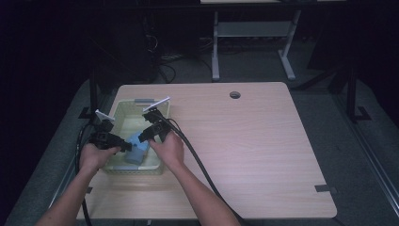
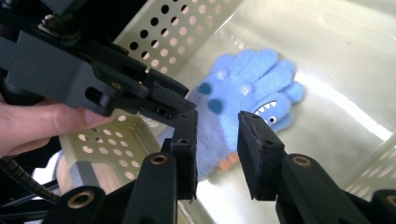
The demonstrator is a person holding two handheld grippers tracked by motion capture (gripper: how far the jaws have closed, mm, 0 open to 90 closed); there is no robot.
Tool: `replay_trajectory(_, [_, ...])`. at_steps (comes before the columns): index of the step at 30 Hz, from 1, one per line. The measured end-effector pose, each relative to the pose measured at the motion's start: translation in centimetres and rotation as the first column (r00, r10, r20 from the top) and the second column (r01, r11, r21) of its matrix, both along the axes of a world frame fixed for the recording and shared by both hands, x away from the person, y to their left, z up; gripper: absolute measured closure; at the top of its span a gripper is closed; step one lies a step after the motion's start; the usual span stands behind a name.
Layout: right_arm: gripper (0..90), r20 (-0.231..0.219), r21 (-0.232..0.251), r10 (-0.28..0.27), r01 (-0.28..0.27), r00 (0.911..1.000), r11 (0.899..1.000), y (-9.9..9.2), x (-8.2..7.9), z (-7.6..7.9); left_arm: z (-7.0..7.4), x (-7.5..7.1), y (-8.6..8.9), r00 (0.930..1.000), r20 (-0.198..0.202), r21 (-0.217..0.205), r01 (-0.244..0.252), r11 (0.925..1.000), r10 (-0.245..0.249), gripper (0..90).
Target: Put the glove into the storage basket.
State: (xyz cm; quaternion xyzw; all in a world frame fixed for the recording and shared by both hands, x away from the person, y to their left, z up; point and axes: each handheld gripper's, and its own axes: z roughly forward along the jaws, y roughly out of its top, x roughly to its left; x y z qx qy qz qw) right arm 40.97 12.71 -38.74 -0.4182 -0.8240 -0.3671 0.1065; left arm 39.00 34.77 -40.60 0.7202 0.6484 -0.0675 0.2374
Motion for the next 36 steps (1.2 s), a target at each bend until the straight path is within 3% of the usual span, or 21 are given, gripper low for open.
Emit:
replay_trajectory(9, [64.7, -0.027, 0.060, -0.006, 0.008, 0.9996, 0.998, -1.4, 0.2, 0.1, 1.6, -0.3, 1.0, 0.9971, 0.071, -0.068, -0.022, 0.9975, 0.027, 60.7])
replay_trajectory(10, [64.0, -0.029, 0.064, -0.007, 0.009, 0.9996, 0.998, -1.6, 0.2, 0.1, 1.7, -0.3, 1.2, 0.9968, 0.079, -0.058, -0.004, 0.9983, 0.009, 60.3])
replay_trajectory(12, [63.0, -0.035, 0.081, -0.015, 0.018, 0.9993, 0.997, -2.0, 0.3, 0.1, 2.1, -0.3, 1.2, 0.9953, 0.096, -0.079, -0.005, 0.9969, 0.013, 59.9])
replay_trajectory(20, [59.6, -0.051, 0.166, -0.030, 0.039, 0.9982, 0.985, -3.7, 0.3, 0.7, 3.5, -0.3, 0.1, 0.9917, 0.128, -0.111, 0.029, 0.9934, -0.015, 58.0])
replay_trajectory(30, [55.6, -0.046, 0.202, -0.058, 0.066, 0.9973, 0.977, -6.6, 0.6, 1.9, 4.8, -0.3, -1.6, 0.9788, 0.199, -0.151, 0.078, 0.9856, -0.047, 54.7])
replay_trajectory(32, [54.8, -0.042, 0.206, -0.061, 0.068, 0.9972, 0.976, -7.1, 0.6, 2.0, 4.9, -0.3, -2.0, 0.9748, 0.216, -0.169, 0.092, 0.9812, -0.054, 53.7])
replay_trajectory(36, [52.5, -0.032, 0.218, -0.078, 0.083, 0.9965, 0.973, -8.2, 0.6, 2.4, 5.1, -0.1, -2.5, 0.9730, 0.226, -0.191, 0.094, 0.9770, -0.050, 47.5])
